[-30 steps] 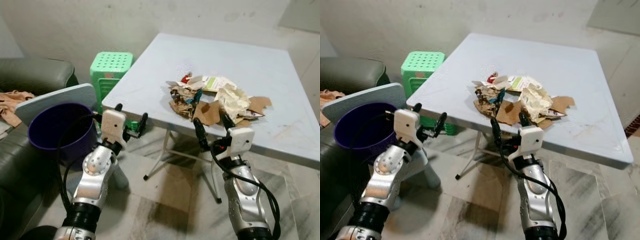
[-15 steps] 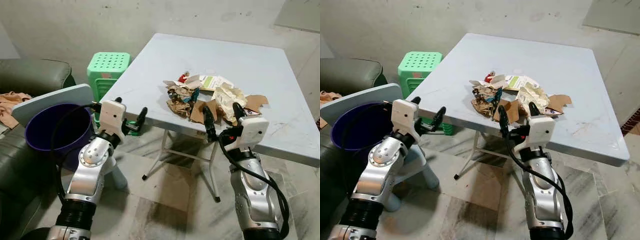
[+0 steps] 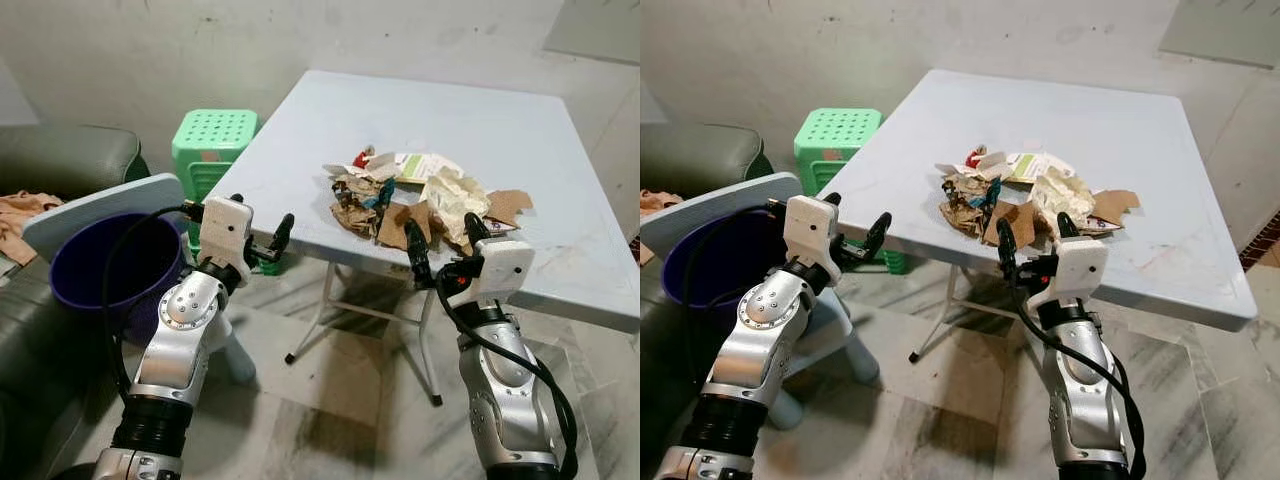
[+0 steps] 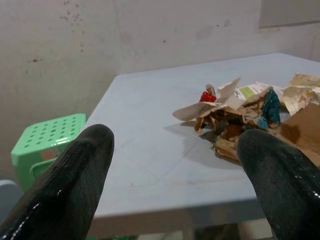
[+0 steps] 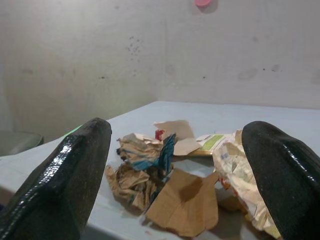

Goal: Picking trash to rubbish bin

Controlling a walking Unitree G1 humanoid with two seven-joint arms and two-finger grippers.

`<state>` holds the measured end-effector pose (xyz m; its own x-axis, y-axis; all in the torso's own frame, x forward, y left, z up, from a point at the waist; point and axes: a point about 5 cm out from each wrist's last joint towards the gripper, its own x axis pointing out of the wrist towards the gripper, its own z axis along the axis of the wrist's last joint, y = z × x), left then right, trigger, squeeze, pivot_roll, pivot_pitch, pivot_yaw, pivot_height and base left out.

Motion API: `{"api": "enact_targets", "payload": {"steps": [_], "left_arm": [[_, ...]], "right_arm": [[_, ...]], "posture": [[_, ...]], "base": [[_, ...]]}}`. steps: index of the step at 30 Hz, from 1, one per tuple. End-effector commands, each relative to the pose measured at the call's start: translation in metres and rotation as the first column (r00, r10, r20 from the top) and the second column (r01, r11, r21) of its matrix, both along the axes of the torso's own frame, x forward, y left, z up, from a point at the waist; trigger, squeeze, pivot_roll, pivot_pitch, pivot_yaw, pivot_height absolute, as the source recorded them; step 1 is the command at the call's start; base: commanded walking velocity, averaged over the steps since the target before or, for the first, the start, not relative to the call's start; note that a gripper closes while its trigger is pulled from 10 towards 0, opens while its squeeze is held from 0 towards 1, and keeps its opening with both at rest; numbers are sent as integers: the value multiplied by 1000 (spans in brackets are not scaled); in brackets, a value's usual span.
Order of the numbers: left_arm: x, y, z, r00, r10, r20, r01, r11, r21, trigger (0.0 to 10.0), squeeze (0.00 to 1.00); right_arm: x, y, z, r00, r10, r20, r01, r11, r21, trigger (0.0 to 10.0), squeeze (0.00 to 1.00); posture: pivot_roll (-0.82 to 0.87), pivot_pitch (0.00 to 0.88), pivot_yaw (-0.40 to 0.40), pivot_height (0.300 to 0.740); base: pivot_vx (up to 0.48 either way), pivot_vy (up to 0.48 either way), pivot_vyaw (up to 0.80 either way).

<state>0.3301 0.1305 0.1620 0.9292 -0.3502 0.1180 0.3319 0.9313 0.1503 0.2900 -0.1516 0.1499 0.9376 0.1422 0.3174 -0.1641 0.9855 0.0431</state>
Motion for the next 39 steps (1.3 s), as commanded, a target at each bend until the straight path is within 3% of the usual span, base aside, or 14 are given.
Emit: {"api": "enact_targets", "payload": {"steps": [1, 22, 25, 28, 36, 39], "left_arm": [[2, 0, 6, 1000, 1, 13, -1, 1000, 7, 10000, 0], [5, -4, 13, 1000, -13, 27, 13, 1000, 10, 10000, 0], [3, -7, 17, 997, -8, 75, 9, 1000, -7, 10000, 0], [2, -13, 16, 996, -66, 55, 67, 998, -18, 10000, 0], [-2, -44, 9, 975, -217, 40, 215, 975, 51, 10000, 0], [-3, -48, 7, 970, -240, 44, 237, 969, 64, 10000, 0]], "right_arm": [[-1, -1, 3, 1000, 0, 7, 0, 1000, 10, 10000, 0], [-2, -2, 3, 1000, -10, 8, 10, 1000, 8, 10000, 0], [-2, -2, 4, 1000, -10, 10, 10, 1000, 10, 10000, 0], [-1, -3, 4, 1000, -11, 11, 11, 1000, 10, 10000, 0], [-2, -2, 5, 1000, 28, 4, -28, 1000, 9, 10000, 0], [-3, 0, 3, 998, 61, -9, -61, 998, 2, 10000, 0]], "posture": [[-56, 43, 16, 740], [-63, 50, 22, 740], [-64, 49, 21, 740], [-66, 50, 21, 740], [-63, 55, 13, 740], [-64, 60, 13, 740]], "base": [[349, 0, 0], [355, 0, 0], [0, 0, 0], [0, 0, 0], [0, 0, 0], [0, 0, 0]]}}
